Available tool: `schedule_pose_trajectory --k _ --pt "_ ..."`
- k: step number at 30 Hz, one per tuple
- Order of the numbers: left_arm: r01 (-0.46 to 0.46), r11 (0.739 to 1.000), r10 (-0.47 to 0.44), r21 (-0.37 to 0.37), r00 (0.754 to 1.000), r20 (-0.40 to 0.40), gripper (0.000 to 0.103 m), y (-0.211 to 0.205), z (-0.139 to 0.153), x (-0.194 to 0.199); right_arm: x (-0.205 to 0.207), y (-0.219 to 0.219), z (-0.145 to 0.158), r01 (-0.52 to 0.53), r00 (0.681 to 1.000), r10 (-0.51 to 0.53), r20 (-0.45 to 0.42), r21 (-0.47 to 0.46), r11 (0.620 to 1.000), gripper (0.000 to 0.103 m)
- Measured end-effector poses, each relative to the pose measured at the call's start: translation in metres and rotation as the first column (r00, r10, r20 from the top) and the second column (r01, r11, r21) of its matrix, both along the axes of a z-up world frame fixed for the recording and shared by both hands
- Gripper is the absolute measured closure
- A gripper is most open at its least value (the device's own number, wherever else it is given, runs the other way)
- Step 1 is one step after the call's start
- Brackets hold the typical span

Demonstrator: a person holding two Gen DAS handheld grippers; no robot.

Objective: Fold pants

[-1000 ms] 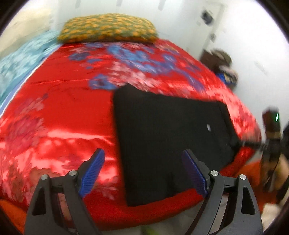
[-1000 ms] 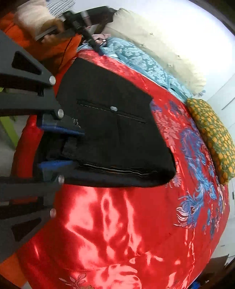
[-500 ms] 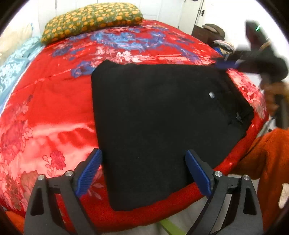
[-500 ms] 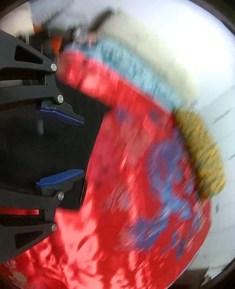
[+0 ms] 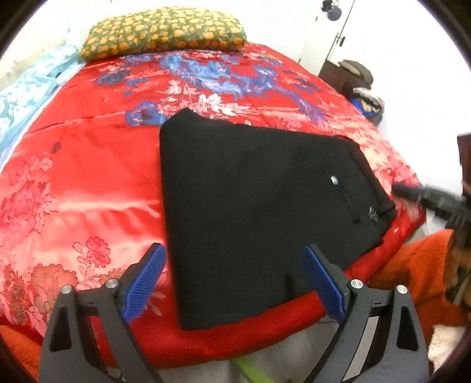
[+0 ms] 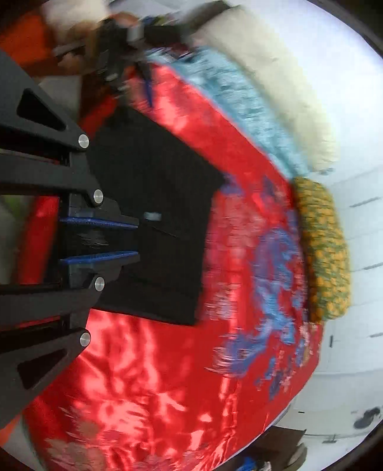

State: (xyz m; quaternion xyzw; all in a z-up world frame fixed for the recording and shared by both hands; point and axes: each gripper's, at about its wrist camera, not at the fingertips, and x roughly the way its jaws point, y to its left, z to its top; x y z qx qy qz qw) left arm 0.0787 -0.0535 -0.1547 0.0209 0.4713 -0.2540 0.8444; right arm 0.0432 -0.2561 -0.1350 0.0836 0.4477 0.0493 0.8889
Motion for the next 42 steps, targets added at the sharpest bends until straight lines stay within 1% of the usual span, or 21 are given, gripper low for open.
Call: schedule_pose_trajectory --k 2,3,4,6,7,9,13,15,21,28,34,37,38,39,41,42 --pt "0.021 0.998 -0.021 0.055 1.0 -0.016 0.008 -0.009 -0.009 -0.004 -0.007 0.003 -0.03 0.02 0.995 -0.022 -0.096 -0.031 0.999 0.086" --pt "0.028 0.995 -0.027 0.101 1.0 -0.011 0.008 -0.014 -0.015 -0.007 -0.011 0.003 -0.04 0.031 0.994 -0.033 -0.104 -0.02 0.999 0.085" --pt "0.032 0.99 -0.033 0.136 0.999 0.003 0.008 -0.018 -0.019 -0.01 -0.015 0.001 -0.04 0.038 0.995 -0.039 -0.087 -0.017 0.999 0.085" --pt "0.038 0.985 -0.042 0.166 0.999 0.026 0.006 -0.022 -0.021 -0.014 -0.016 0.003 -0.037 0.027 0.996 -0.03 -0.088 -0.037 0.999 0.086" --pt "0.037 0.985 -0.041 0.169 0.999 0.026 0.005 -0.023 -0.02 -0.013 -0.016 0.005 -0.035 0.015 0.996 -0.02 -0.091 -0.055 0.998 0.086" --pt "0.032 0.986 -0.036 0.166 0.999 0.017 0.004 -0.022 -0.021 -0.012 -0.019 0.005 -0.038 0.017 0.996 -0.023 -0.084 -0.063 0.998 0.085" --pt "0.005 0.991 0.0 0.133 0.999 -0.036 0.002 -0.014 -0.026 -0.007 -0.021 0.009 -0.041 0.031 0.997 -0.037 -0.075 -0.073 0.997 0.085" --pt "0.001 0.992 0.005 0.123 0.999 -0.049 0.001 -0.012 -0.027 -0.006 -0.018 0.009 -0.043 0.032 0.996 -0.038 -0.076 -0.075 0.997 0.085" --pt "0.005 0.991 0.001 0.136 0.999 -0.043 0.001 -0.014 -0.027 -0.007 -0.017 0.009 -0.045 0.038 0.996 -0.043 -0.077 -0.067 0.997 0.085" --pt "0.006 0.99 0.0 0.143 0.999 -0.044 0.0 -0.017 -0.027 -0.005 -0.017 0.011 -0.046 0.034 0.997 -0.04 -0.071 -0.08 0.996 0.084" --pt "0.007 0.991 0.001 0.137 0.999 -0.055 0.0 -0.018 -0.029 -0.002 -0.016 0.015 -0.047 0.018 0.997 -0.024 -0.07 -0.091 0.996 0.075" --pt "0.002 0.993 0.007 0.121 0.997 -0.074 0.0 -0.015 -0.031 0.001 -0.016 0.02 -0.047 0.0 0.998 -0.007 -0.069 -0.103 0.995 0.066" --pt "0.0 0.993 0.009 0.117 0.997 -0.08 0.0 -0.014 -0.031 0.001 -0.016 0.022 -0.047 -0.007 0.998 0.0 -0.069 -0.105 0.994 0.059" --pt "-0.001 0.994 0.011 0.111 0.996 -0.088 0.0 -0.013 -0.032 0.002 -0.015 0.025 -0.048 -0.02 0.998 0.012 -0.069 -0.105 0.994 0.05" --pt "-0.002 0.994 0.013 0.106 0.995 -0.101 0.0 -0.012 -0.031 0.003 -0.015 0.034 -0.048 -0.048 0.997 0.04 -0.072 -0.116 0.992 0.038" --pt "-0.006 0.995 0.016 0.1 0.994 -0.104 0.001 -0.01 -0.028 0.004 -0.015 0.037 -0.047 -0.056 0.996 0.048 -0.07 -0.13 0.99 0.034"
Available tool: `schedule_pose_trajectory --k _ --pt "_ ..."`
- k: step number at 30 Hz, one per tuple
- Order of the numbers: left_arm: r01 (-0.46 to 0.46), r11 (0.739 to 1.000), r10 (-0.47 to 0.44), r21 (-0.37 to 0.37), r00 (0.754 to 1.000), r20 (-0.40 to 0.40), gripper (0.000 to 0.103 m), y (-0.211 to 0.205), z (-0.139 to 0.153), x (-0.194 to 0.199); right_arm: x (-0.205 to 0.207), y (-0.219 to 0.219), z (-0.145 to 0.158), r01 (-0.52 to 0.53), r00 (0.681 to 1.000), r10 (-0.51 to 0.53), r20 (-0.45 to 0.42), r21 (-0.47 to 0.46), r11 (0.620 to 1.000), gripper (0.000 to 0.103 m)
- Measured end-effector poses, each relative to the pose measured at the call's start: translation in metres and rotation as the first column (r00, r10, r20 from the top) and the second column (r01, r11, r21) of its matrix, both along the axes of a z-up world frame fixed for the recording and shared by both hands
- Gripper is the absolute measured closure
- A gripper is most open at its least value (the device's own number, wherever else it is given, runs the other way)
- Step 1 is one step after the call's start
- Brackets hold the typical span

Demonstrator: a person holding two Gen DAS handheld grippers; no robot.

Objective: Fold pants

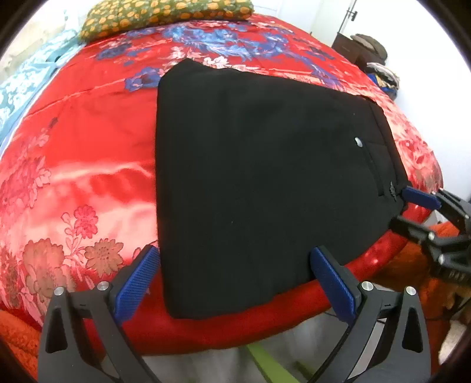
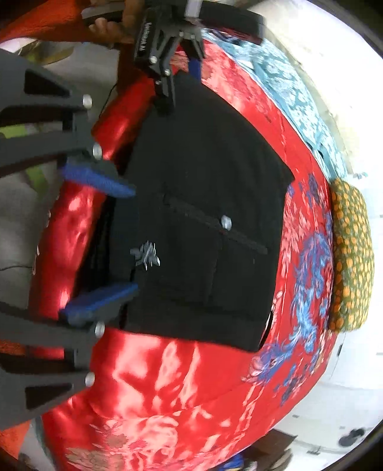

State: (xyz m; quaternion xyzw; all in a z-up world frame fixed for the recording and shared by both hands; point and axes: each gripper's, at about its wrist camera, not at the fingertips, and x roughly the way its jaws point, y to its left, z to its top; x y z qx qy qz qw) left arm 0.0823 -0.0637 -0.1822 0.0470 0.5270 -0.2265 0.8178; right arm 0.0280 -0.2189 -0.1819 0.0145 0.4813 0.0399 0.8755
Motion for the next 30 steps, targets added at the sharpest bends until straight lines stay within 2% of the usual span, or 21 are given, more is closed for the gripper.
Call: schedule_pose_trajectory --k 2,5,7,9,12,14,15,16,17,20,22,23,25,27,30 --pt "-0.007 1.0 0.007 -0.009 1.0 0.02 0.002 0.003 0.01 0.0 -0.002 0.004 0.004 -0.009 1.0 0.009 0.015 -0.003 1.0 0.033" --pt "-0.021 0.999 0.024 -0.045 0.997 0.078 0.002 0.009 0.031 0.008 -0.006 -0.008 0.018 -0.006 0.998 -0.002 0.062 0.122 0.993 0.034" --pt "-0.032 0.997 0.039 -0.07 0.994 0.101 0.002 0.01 0.043 0.025 -0.008 -0.018 0.031 0.016 0.991 -0.035 0.13 0.144 0.989 0.033" --pt "-0.039 0.997 0.047 -0.071 0.993 0.109 0.002 0.006 0.048 0.042 0.0 -0.03 0.047 0.031 0.978 -0.058 0.202 0.134 0.99 0.033" --pt "-0.039 0.998 0.043 -0.042 0.994 0.104 0.002 -0.013 0.041 0.071 0.029 -0.041 0.051 0.035 0.975 -0.07 0.213 0.165 0.986 0.033" --pt "-0.032 0.999 0.031 0.014 0.998 0.061 0.002 -0.024 0.022 0.077 0.046 -0.042 0.034 0.02 0.987 -0.054 0.154 0.217 0.976 0.033" --pt "-0.013 0.997 0.013 0.071 1.0 0.007 0.002 -0.032 0.003 0.08 0.054 -0.042 0.017 0.039 0.995 -0.059 0.079 0.231 0.972 0.033" --pt "0.006 0.996 -0.003 0.088 0.999 -0.033 0.001 -0.033 -0.008 0.078 0.058 -0.043 -0.002 0.062 0.998 -0.064 -0.003 0.246 0.967 0.033" --pt "0.006 0.998 -0.003 0.064 0.999 -0.048 0.002 -0.03 -0.01 0.075 0.055 -0.045 -0.005 0.064 0.998 -0.067 0.004 0.254 0.965 0.035" --pt "-0.047 0.998 0.046 -0.044 0.999 -0.012 0.002 0.003 0.011 0.063 0.033 -0.063 0.021 0.064 0.99 -0.101 0.098 0.324 0.944 0.033" --pt "-0.073 0.992 0.073 -0.103 0.997 -0.004 0.002 0.026 0.022 0.066 0.013 -0.084 0.038 0.07 0.974 -0.14 0.179 0.35 0.934 0.014" --pt "-0.084 0.989 0.083 -0.122 0.996 -0.013 0.002 0.033 0.022 0.07 0.01 -0.093 0.039 0.075 0.97 -0.153 0.188 0.365 0.928 0.004" --pt "-0.11 0.977 0.095 -0.181 0.991 -0.091 0.002 0.05 0.012 0.082 0.012 -0.108 0.026 0.082 0.978 -0.158 0.136 0.443 0.893 0.003" --pt "-0.134 0.961 0.091 -0.242 0.979 -0.18 0.002 0.059 -0.006 0.093 0.022 -0.12 0.001 0.098 0.987 -0.151 0.05 0.558 0.824 0.005" --pt "-0.174 0.935 0.097 -0.31 0.963 -0.25 0.002 0.064 -0.025 0.1 0.036 -0.131 -0.026 0.155 0.985 -0.171 -0.031 0.597 0.787 0.01"
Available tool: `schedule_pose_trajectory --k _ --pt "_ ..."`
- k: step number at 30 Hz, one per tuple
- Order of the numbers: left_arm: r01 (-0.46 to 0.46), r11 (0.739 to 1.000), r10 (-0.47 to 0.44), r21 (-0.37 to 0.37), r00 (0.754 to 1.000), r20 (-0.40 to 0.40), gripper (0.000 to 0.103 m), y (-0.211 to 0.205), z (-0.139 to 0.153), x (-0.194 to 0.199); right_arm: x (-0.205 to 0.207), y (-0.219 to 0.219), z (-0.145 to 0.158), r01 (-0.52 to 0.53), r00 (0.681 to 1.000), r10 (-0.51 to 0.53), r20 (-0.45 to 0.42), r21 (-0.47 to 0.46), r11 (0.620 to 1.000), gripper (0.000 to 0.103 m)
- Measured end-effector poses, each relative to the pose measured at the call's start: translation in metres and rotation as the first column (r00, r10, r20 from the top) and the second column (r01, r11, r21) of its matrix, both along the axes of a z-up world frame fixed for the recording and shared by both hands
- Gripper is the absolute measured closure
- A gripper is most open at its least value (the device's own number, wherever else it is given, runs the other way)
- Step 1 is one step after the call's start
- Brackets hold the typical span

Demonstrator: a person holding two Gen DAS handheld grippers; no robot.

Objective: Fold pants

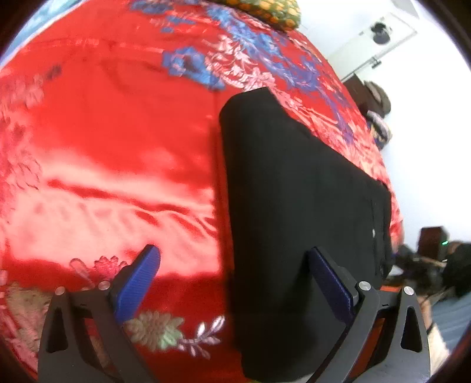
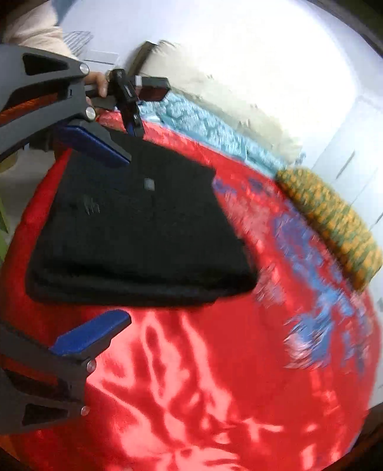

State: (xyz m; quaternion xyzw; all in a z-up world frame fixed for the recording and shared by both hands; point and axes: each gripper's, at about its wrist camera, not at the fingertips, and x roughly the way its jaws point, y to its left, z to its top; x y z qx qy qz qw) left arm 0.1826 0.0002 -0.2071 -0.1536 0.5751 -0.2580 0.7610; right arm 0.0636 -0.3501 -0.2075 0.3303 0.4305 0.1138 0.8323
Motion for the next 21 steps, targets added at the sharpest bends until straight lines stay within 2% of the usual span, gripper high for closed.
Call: schedule_pose_trajectory --k 3,5,8,9,10,11,12,13,15,16,18,21 --pt "-0.01 0.998 0.01 -0.064 1.0 -0.006 0.002 -0.004 0.0 0.004 0.004 -0.01 -0.023 0.025 0.999 -0.02 -0.05 0.105 0.994 0.012" --pt "0.004 0.996 -0.006 -0.095 1.0 -0.02 0.002 -0.012 -0.002 0.01 0.005 -0.015 -0.026 0.023 0.999 -0.018 -0.037 0.14 0.99 0.012" --pt "0.057 0.995 -0.06 -0.085 0.998 -0.032 0.003 -0.027 -0.004 0.01 0.014 -0.015 -0.03 -0.037 0.998 0.046 -0.031 0.233 0.972 0.012" --pt "0.086 0.993 -0.088 -0.081 0.996 -0.02 0.016 -0.034 -0.002 0.008 0.017 -0.013 -0.031 -0.061 0.997 0.07 -0.024 0.26 0.964 0.012" --pt "0.11 0.991 -0.111 -0.081 0.994 -0.013 0.04 -0.038 -0.002 0.009 0.018 -0.013 -0.031 -0.076 0.996 0.084 -0.019 0.268 0.96 0.013" --pt "0.116 0.991 -0.116 -0.06 0.993 -0.008 0.052 -0.041 -0.001 0.008 0.019 -0.011 -0.031 -0.09 0.995 0.098 -0.017 0.266 0.96 0.023" --pt "0.112 0.992 -0.111 -0.051 0.994 0.007 0.059 -0.042 -0.001 0.007 0.02 -0.009 -0.034 -0.1 0.994 0.11 -0.025 0.266 0.959 0.05" --pt "0.108 0.993 -0.108 -0.056 0.994 0.017 0.063 -0.041 0.002 0.006 0.021 -0.009 -0.038 -0.094 0.993 0.109 -0.038 0.281 0.955 0.062" --pt "0.089 0.993 -0.088 -0.077 0.996 0.023 0.071 -0.037 0.01 0.002 0.023 -0.009 -0.038 -0.088 0.995 0.099 -0.025 0.296 0.951 0.064" --pt "0.088 0.993 -0.086 -0.073 0.996 0.032 0.072 -0.034 0.014 0.001 0.023 -0.005 -0.031 -0.102 0.994 0.109 -0.013 0.267 0.958 0.065" --pt "0.089 0.993 -0.085 -0.072 0.995 0.059 0.074 -0.034 0.027 0.0 0.021 0.001 -0.017 -0.123 0.992 0.119 0.031 0.27 0.955 0.067" --pt "0.073 0.99 -0.063 -0.118 0.994 0.087 0.075 -0.027 0.051 0.012 0.032 0.01 0.011 -0.16 0.985 0.136 0.109 0.266 0.951 0.068"
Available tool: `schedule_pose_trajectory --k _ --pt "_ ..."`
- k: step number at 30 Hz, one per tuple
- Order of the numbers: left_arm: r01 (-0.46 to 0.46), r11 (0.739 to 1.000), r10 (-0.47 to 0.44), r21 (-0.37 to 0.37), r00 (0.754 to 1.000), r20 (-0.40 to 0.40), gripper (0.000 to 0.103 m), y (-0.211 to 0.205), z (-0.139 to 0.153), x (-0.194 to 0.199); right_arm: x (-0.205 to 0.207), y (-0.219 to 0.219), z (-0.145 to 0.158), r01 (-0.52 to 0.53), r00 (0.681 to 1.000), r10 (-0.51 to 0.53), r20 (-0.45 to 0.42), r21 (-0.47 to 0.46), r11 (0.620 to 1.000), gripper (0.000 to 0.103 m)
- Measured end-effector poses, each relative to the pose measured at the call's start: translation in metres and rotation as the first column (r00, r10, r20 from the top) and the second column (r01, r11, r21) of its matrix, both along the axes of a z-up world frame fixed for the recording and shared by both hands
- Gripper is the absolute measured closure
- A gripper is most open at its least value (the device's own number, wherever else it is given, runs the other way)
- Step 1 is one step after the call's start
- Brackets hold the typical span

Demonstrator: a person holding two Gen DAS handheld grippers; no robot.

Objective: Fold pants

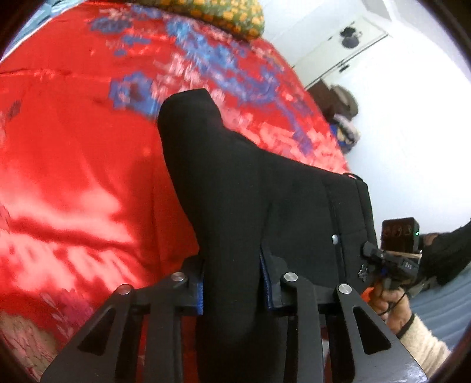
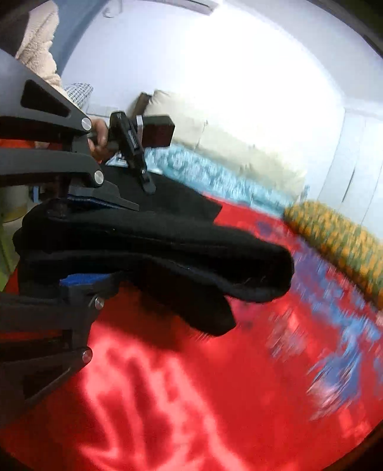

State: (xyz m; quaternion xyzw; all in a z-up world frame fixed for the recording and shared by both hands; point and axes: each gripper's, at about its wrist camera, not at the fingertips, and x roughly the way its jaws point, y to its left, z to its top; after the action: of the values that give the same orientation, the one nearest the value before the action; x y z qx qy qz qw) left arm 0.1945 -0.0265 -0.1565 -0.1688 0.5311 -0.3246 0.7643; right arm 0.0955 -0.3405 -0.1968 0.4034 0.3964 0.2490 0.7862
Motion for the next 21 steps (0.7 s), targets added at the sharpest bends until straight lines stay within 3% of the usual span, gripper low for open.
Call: schedule_pose_trajectory --k 5,9,10,11,12,15,16,17,18,19,21 --pt "-0.062 0.998 0.062 -0.016 0.996 0.064 0.075 0.003 0.034 0.047 0.052 0.002 0.036 -0.019 0.997 0.022 0.069 -0.043 0.999 0.068" --pt "-0.107 0.993 0.098 0.059 0.986 0.135 0.069 -0.01 0.04 0.086 0.111 -0.006 0.047 0.002 0.997 0.007 0.077 -0.107 0.994 0.068" --pt "-0.134 0.984 0.116 0.121 0.983 0.144 0.064 -0.012 0.032 0.095 0.122 -0.007 0.044 0.011 0.998 -0.003 0.065 -0.122 0.992 0.068" --pt "-0.152 0.975 0.129 0.162 0.981 0.145 0.053 -0.016 0.024 0.099 0.131 -0.007 0.039 0.024 0.999 -0.017 0.05 -0.134 0.991 0.067" --pt "-0.193 0.946 0.157 0.262 0.976 0.15 0.043 -0.019 0.01 0.103 0.139 -0.01 0.029 0.045 0.999 -0.043 0.012 -0.155 0.987 0.064" --pt "-0.248 0.882 0.19 0.401 0.965 0.181 0.035 -0.016 -0.012 0.092 0.139 -0.024 -0.001 0.134 0.981 -0.165 -0.102 -0.262 0.956 0.056" --pt "-0.255 0.877 0.187 0.407 0.962 0.2 0.033 -0.01 -0.013 0.081 0.132 -0.03 -0.005 0.163 0.974 -0.199 -0.11 -0.267 0.95 0.055" --pt "-0.264 0.869 0.18 0.418 0.956 0.23 0.024 -0.005 -0.01 0.069 0.119 -0.038 -0.007 0.202 0.965 -0.238 -0.107 -0.27 0.942 0.048" --pt "-0.274 0.859 0.175 0.433 0.951 0.255 0.014 -0.002 -0.007 0.062 0.107 -0.042 -0.006 0.226 0.96 -0.264 -0.097 -0.29 0.93 0.035" --pt "-0.294 0.839 0.159 0.459 0.937 0.31 0.012 0.002 0.0 0.046 0.093 -0.045 -0.001 0.249 0.954 -0.29 -0.076 -0.336 0.908 0.027" --pt "-0.312 0.823 0.127 0.474 0.916 0.381 0.011 0.002 0.015 0.025 0.063 -0.043 0.017 0.287 0.947 -0.323 -0.001 -0.456 0.842 0.004"
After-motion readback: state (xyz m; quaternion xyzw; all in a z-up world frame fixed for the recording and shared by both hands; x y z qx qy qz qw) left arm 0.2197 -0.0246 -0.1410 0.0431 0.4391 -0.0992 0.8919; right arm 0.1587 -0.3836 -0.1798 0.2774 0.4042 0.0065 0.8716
